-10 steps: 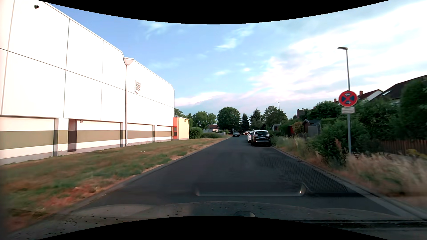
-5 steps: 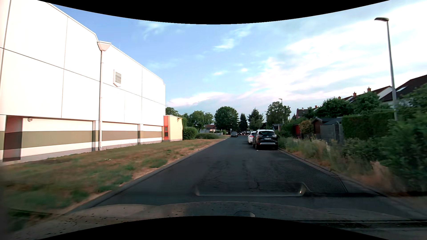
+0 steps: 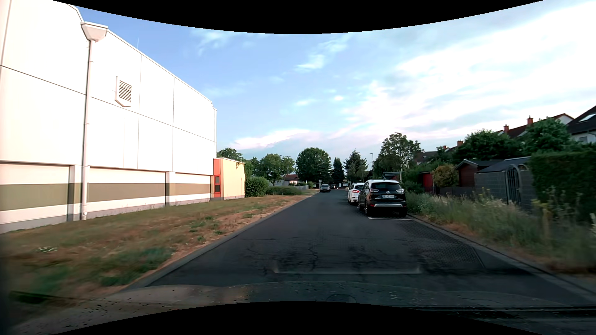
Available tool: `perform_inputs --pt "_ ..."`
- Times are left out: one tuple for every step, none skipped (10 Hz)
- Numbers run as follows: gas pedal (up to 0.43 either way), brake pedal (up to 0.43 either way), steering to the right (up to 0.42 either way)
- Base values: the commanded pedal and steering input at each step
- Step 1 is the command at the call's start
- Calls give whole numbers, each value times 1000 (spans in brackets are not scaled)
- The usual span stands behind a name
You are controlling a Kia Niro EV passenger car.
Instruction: Follow the waypoints while adhering to traffic rules and regulations
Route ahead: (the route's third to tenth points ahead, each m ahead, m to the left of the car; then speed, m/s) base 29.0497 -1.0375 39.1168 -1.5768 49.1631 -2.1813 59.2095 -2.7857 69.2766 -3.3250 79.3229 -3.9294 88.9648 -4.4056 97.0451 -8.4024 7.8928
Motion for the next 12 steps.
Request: perform_inputs --pt "28 0 -2" --pt "28 0 -2" --pt "28 0 -2" --pt "28 0 0" --pt "28 0 2" --pt "28 0 3" --pt "28 0 4" --pt "28 0 4" --pt "28 0 6" --pt "39 0 7" --pt "39 0 7" --pt "39 0 8"
